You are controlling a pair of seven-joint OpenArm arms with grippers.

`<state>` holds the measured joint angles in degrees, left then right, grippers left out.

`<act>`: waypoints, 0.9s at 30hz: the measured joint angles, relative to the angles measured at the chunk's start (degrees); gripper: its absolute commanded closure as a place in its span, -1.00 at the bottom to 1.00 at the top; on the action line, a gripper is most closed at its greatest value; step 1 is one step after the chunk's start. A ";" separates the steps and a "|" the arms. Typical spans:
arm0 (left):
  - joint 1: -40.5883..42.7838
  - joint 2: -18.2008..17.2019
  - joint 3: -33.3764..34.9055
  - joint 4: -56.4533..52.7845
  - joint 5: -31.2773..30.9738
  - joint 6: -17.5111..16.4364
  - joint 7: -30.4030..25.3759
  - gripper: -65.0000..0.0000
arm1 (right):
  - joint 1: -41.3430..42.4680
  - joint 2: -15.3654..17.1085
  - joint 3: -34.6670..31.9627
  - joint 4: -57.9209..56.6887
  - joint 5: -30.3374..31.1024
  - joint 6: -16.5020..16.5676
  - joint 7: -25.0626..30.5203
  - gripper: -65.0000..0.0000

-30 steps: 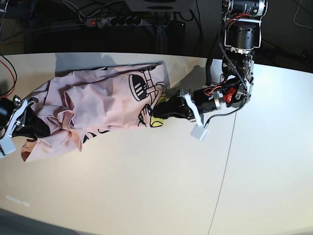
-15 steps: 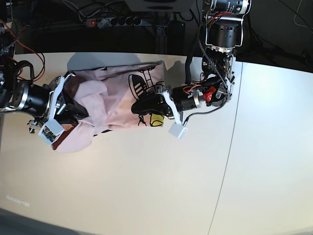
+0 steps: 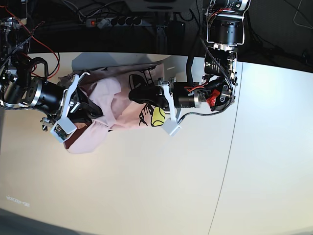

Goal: Fold the T-shirt properly
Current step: 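Grasp the folded bundle with the right gripper and fold it over again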

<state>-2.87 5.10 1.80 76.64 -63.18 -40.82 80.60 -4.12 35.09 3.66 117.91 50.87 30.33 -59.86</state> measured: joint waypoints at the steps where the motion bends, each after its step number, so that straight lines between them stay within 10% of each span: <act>1: 0.00 -0.04 0.00 1.03 1.18 0.04 0.00 1.00 | 0.00 0.02 0.00 0.00 -0.42 0.00 0.02 1.00; 16: -5.38 -10.05 -9.66 5.09 10.16 0.09 -6.25 1.00 | 0.02 -1.44 -0.57 1.11 -1.29 0.02 0.92 1.00; 27: -5.40 -20.90 -14.53 5.09 12.55 0.09 -7.76 1.00 | 0.02 -6.14 -17.81 1.70 -22.38 -0.33 5.29 1.00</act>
<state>-8.27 -15.79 -12.73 81.73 -50.63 -40.73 72.84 -4.10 28.95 -14.15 119.61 28.49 30.00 -54.57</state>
